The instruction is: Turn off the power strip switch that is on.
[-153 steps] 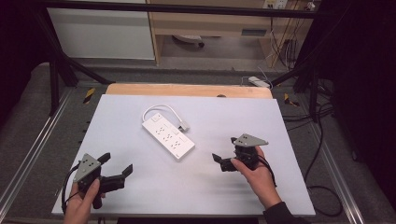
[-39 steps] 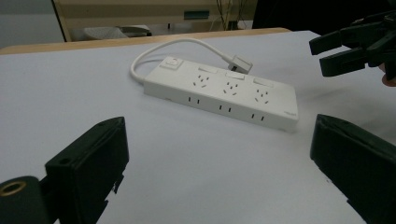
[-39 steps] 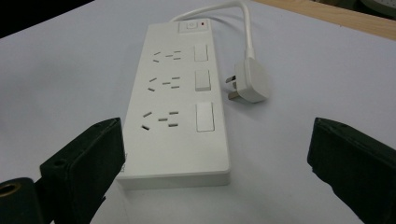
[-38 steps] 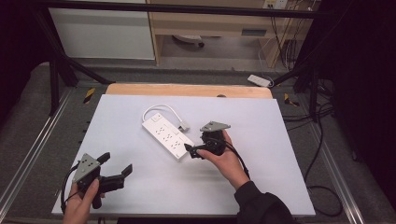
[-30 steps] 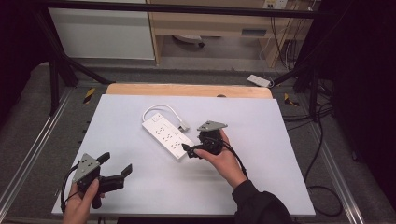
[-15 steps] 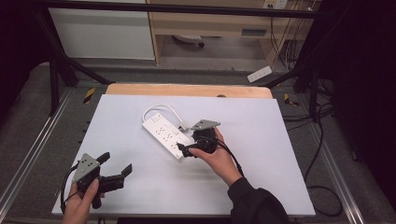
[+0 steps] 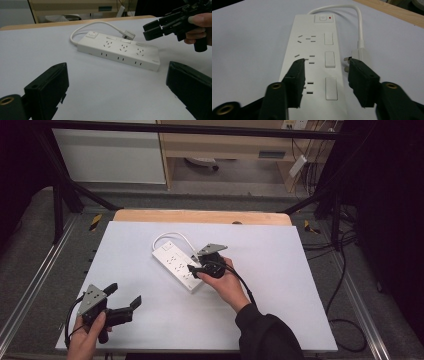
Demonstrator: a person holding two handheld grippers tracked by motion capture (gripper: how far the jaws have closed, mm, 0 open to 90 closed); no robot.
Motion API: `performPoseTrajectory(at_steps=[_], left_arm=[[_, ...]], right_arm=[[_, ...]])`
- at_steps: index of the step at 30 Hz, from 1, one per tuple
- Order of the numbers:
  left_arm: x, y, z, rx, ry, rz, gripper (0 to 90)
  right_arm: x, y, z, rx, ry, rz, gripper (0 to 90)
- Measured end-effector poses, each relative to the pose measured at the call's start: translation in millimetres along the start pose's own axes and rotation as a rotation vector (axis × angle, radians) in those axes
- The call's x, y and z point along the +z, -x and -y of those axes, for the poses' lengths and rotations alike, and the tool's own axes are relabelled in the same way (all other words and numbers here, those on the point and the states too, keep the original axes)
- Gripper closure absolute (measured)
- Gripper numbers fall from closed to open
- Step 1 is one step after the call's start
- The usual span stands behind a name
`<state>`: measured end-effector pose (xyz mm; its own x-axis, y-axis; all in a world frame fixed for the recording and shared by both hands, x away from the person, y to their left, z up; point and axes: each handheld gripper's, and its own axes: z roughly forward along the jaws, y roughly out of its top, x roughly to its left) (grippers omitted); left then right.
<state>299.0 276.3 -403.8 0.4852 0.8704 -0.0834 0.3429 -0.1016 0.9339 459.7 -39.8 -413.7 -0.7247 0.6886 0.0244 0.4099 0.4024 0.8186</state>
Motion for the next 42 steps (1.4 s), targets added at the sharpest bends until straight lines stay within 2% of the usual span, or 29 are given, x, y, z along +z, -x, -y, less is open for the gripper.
performPoseTrajectory(at_steps=[5, 13, 24, 42], left_arm=[[-0.1, -0.2, -0.1, 0.0, 0.001, 0.0, 4.3], [-0.3, -0.5, -0.3, 0.0, 0.003, 0.003, 4.3], [-0.5, -0.7, -0.5, 0.006, 0.002, 0.003, 4.3], [-0.6, -0.5, -0.6, 0.007, 0.001, 0.003, 4.3]], right_arm=[[13.5, 2.9, -3.2, -0.001, 0.002, 0.006, 75.5], [28.4, 8.2, -6.6, 0.011, -0.001, 0.009, 89.2], [42.6, 10.2, -5.1, 0.012, -0.021, 0.01, 90.0], [45.8, 8.8, -3.3, -0.01, -0.021, 0.012, 90.0]])
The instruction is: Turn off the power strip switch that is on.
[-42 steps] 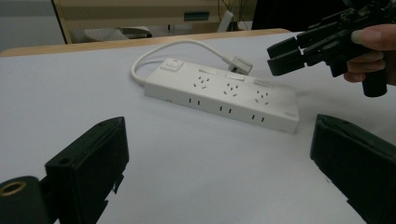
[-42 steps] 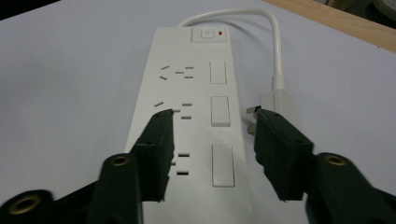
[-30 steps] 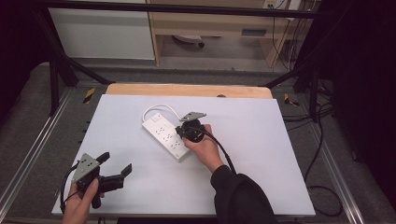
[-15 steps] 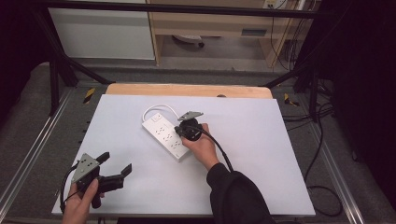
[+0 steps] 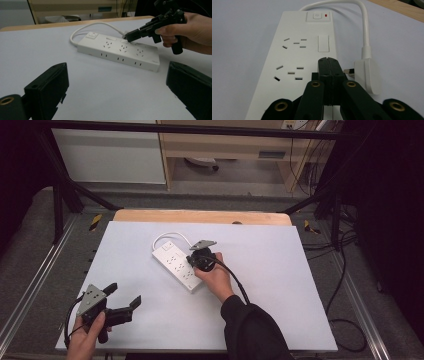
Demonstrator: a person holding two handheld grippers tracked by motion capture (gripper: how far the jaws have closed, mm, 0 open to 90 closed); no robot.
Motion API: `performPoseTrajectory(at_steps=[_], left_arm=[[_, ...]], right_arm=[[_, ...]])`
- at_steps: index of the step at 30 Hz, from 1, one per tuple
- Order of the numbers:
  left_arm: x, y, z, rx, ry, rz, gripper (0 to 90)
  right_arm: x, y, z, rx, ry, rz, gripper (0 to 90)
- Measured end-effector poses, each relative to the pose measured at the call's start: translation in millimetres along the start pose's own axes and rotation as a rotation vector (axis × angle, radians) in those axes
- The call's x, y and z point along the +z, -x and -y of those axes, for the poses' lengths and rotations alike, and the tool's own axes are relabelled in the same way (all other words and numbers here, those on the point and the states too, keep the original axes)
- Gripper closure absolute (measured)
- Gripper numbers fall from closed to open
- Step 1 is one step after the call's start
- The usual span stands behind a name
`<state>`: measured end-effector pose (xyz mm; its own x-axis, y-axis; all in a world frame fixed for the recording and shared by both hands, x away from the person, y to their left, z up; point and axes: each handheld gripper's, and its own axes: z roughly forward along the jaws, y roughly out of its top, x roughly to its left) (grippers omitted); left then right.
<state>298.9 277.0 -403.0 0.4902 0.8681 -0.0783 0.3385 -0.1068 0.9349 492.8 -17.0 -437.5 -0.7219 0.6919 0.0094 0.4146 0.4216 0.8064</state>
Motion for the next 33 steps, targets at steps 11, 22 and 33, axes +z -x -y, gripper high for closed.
performPoseTrajectory(at_steps=[11, 22, 33], left_arm=[[0.0, 0.2, 0.1, 0.002, -0.001, -0.001, 4.3], [0.0, 0.1, 0.1, 0.001, 0.0, -0.003, 4.3], [-0.3, 0.0, -0.1, 0.003, 0.001, -0.001, 4.3]], right_arm=[[0.1, -1.3, 1.1, -0.006, 0.007, 0.007, 90.0], [0.2, -2.3, 2.2, -0.015, 0.014, 0.016, 90.0], [-0.2, -2.4, 2.6, -0.015, 0.002, 0.013, 90.0]])
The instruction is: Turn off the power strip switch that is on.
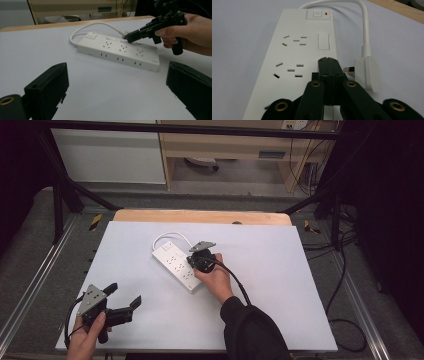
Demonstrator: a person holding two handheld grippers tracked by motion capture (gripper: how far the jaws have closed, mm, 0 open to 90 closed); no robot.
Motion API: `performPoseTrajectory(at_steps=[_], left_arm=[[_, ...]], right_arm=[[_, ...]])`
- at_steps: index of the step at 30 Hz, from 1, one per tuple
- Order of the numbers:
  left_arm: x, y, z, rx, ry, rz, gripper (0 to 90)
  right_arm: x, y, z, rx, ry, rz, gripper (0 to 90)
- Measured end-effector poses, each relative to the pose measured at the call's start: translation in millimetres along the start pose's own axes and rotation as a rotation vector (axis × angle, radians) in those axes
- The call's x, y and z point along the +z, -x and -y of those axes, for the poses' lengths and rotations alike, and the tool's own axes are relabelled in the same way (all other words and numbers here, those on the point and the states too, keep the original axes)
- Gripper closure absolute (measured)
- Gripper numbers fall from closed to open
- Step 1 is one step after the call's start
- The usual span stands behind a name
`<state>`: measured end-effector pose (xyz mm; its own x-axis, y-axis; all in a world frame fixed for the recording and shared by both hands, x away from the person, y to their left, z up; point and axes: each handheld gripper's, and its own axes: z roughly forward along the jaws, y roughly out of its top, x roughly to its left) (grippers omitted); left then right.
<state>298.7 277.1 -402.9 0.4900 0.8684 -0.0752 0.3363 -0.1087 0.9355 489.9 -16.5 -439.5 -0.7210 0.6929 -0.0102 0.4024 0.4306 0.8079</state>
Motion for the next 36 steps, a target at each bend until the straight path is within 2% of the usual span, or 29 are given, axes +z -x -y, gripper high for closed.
performPoseTrajectory(at_steps=[10, 30, 36], left_arm=[[-0.2, -0.2, -0.1, -0.005, 0.003, 0.001, 4.3], [-0.2, -0.2, -0.1, -0.001, 0.0, 0.0, 4.3], [0.0, -0.2, 0.0, 0.001, -0.001, -0.001, 4.3]], right_arm=[[-3.4, -2.9, -2.8, 0.005, 0.028, -0.012, 90.0], [-24.7, 4.1, -2.6, 0.022, 0.06, -0.012, 90.0], [-30.7, 6.6, -1.1, 0.045, 0.071, -0.016, 90.0]])
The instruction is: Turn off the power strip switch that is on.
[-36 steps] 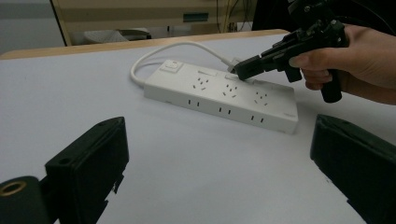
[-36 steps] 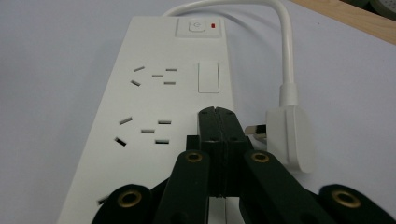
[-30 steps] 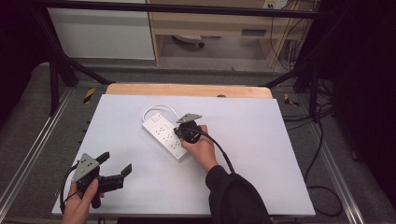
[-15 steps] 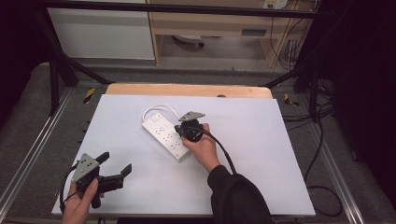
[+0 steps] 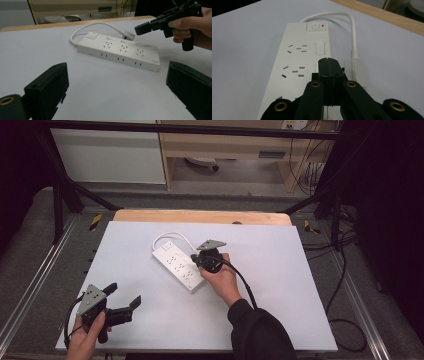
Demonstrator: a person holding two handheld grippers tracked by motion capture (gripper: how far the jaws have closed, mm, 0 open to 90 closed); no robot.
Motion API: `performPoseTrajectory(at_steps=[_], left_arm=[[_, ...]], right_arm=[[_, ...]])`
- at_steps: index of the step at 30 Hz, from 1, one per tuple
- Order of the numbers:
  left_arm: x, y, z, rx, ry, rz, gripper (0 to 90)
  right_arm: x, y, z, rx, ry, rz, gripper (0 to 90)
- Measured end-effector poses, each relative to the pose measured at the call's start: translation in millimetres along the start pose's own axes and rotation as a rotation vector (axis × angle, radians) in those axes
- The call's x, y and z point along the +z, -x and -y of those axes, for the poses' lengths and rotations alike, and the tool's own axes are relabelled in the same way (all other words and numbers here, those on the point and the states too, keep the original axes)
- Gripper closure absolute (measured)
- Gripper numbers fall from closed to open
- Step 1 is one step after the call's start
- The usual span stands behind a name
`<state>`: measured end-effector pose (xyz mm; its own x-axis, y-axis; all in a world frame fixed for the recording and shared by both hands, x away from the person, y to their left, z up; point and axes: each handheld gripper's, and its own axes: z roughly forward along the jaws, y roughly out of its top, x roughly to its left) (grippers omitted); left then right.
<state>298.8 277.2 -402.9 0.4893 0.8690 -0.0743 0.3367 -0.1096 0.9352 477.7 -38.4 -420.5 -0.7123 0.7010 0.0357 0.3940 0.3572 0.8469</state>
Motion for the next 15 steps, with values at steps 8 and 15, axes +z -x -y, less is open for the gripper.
performPoseTrajectory(at_steps=[8, 15], left_arm=[[0.2, 0.1, 0.1, 0.0, -0.001, 0.001, 4.3], [0.6, 0.5, 0.2, -0.002, -0.001, 0.001, 4.3]], right_arm=[[-12.9, -0.1, -4.1, 0.031, 0.027, -0.008, 69.7], [-24.3, 0.0, -8.7, 0.059, 0.018, -0.02, 38.6]])
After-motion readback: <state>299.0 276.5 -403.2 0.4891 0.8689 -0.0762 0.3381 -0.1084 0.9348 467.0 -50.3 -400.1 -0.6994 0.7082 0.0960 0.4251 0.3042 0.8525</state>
